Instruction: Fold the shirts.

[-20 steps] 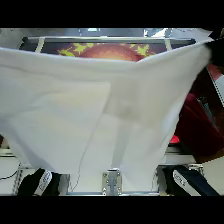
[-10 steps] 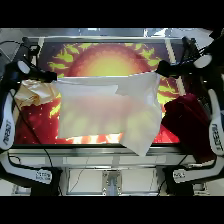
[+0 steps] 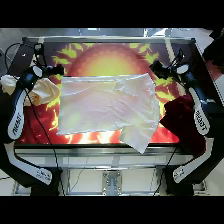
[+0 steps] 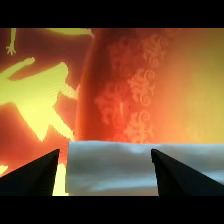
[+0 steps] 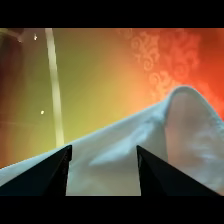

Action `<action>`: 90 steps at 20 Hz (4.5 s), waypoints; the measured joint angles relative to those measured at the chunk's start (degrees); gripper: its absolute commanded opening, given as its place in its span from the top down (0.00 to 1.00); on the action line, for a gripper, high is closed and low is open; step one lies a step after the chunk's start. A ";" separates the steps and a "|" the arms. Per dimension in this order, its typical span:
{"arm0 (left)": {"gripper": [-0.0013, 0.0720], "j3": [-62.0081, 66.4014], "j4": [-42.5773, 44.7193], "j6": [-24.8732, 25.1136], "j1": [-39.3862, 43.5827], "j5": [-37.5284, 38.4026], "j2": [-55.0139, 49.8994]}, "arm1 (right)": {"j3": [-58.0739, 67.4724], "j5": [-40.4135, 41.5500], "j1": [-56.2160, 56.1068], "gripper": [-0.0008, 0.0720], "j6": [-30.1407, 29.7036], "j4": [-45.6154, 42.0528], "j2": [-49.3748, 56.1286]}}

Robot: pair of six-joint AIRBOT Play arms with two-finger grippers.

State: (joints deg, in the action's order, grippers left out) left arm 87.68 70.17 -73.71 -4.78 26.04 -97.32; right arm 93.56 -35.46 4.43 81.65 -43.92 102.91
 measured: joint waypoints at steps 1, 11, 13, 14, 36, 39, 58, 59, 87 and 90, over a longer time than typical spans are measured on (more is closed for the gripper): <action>0.10 0.28 -0.72 0.00 -0.76 0.37 2.23 | 2.67 -2.29 0.63 0.37 -0.02 -1.01 -0.76; 0.22 -26.75 -2.60 -6.05 -25.11 22.56 41.27 | -4.70 -41.38 14.16 0.37 -2.38 -24.37 -30.62; 0.22 -39.58 -2.62 -9.79 -30.16 24.00 50.51 | -20.83 -38.95 16.92 0.37 -2.01 -24.09 -41.27; 0.22 -44.98 -2.86 -12.13 -32.24 24.76 54.36 | -30.12 -37.03 18.23 0.37 -0.81 -22.99 -47.01; 0.25 -66.84 -30.67 -7.41 -31.98 34.03 33.64 | -60.70 -30.84 22.40 0.37 -4.37 -4.13 -67.82; 0.67 -66.82 -33.73 -7.04 -29.16 29.57 32.35 | -60.41 -31.15 22.40 0.37 -4.42 -4.11 -67.82; 0.96 -66.69 -43.43 3.39 -27.47 29.14 33.42 | -71.38 -16.11 17.55 0.37 -2.27 -0.52 -46.53; 0.96 -66.69 -44.39 4.72 -27.47 29.11 33.40 | -71.49 -14.23 15.76 0.37 -2.91 0.83 -44.85; 0.97 5.86 24.04 -4.63 5.49 45.20 62.29 | 0.68 -40.74 4.83 0.98 1.84 -13.99 -71.87; 0.97 7.63 38.71 -7.58 17.33 49.16 56.57 | 2.78 -44.50 4.83 0.98 1.99 -15.19 -65.13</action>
State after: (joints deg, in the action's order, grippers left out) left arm 95.31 108.88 -81.30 12.56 75.20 -40.75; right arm 96.33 -79.96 9.26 83.64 -59.11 37.78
